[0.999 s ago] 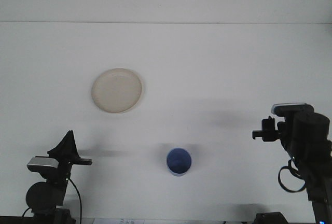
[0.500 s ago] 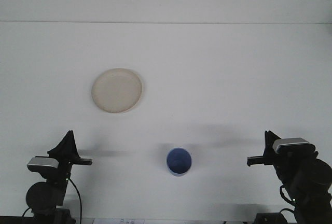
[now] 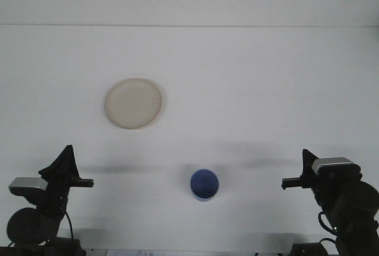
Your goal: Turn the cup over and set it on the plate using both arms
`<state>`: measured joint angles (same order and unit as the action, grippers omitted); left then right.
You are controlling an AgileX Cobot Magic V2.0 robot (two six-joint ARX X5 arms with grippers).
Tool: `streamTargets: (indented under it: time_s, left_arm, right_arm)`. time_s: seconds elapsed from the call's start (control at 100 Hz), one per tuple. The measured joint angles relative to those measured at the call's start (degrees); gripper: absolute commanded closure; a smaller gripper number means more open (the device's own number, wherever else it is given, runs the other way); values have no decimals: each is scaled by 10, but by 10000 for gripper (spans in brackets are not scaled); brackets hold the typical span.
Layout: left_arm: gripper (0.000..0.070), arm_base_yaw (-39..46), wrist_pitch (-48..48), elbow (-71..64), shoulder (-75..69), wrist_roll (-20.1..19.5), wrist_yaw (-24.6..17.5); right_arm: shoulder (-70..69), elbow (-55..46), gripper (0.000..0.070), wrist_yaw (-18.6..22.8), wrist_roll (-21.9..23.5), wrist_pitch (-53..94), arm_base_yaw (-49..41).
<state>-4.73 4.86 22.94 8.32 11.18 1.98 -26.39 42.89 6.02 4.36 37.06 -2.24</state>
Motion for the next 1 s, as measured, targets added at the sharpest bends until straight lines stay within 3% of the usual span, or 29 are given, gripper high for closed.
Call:
streamTargets:
  time_s: [0.23, 0.36, 0.56, 0.779, 0.829, 0.949, 0.999]
  left_arm:
    - [687, 0, 250, 238, 227, -64, -73]
    - [687, -2, 351, 347, 344, -82, -80]
    - [687, -3, 331, 406, 419, -82, -80]
    - [678, -3, 265, 407, 428, -40, -80]
    - [614, -3, 257, 408, 427, -37, -80]
    - [285, -10, 275, 408, 432, -31, -87]
    - [225, -17, 288, 408, 440, -30, -103]
  right_arm:
    - [0, 0, 700, 0, 0, 1, 0]
    - [0, 0, 700, 0, 0, 1, 0]
    - [0, 0, 700, 0, 0, 1, 0]
    - [0, 0, 700, 0, 0, 4, 0]
    - [0, 0, 700, 0, 0, 6, 0]
    - [0, 0, 700, 0, 0, 9, 0]
    - [0, 0, 700, 0, 0, 9, 0]
